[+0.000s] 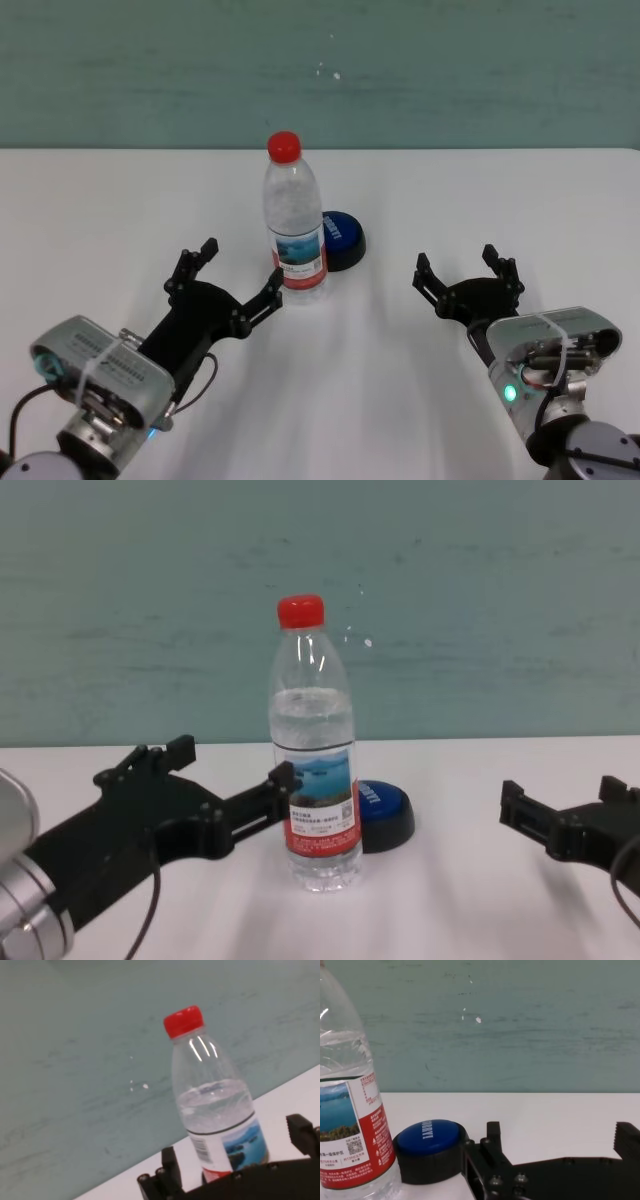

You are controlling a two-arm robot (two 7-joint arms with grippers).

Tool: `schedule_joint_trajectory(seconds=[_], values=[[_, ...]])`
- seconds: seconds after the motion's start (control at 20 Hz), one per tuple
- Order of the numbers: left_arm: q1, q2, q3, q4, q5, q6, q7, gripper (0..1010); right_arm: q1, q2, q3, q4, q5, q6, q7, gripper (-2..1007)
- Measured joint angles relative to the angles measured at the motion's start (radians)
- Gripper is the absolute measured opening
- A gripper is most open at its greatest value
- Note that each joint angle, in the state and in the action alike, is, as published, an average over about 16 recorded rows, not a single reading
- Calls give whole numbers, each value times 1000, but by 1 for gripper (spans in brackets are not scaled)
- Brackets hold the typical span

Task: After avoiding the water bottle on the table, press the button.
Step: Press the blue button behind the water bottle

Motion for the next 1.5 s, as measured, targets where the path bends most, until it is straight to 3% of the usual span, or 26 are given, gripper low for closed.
schedule_joint_trajectory(seconds=[0.8, 1.5], values=[[55, 17, -23, 6, -23, -15, -22, 1000, 0, 0, 0, 0, 0, 0, 0, 1004], [20, -17, -16, 83, -29, -55, -16, 1000, 0, 0, 0, 0, 0, 0, 0, 1004]])
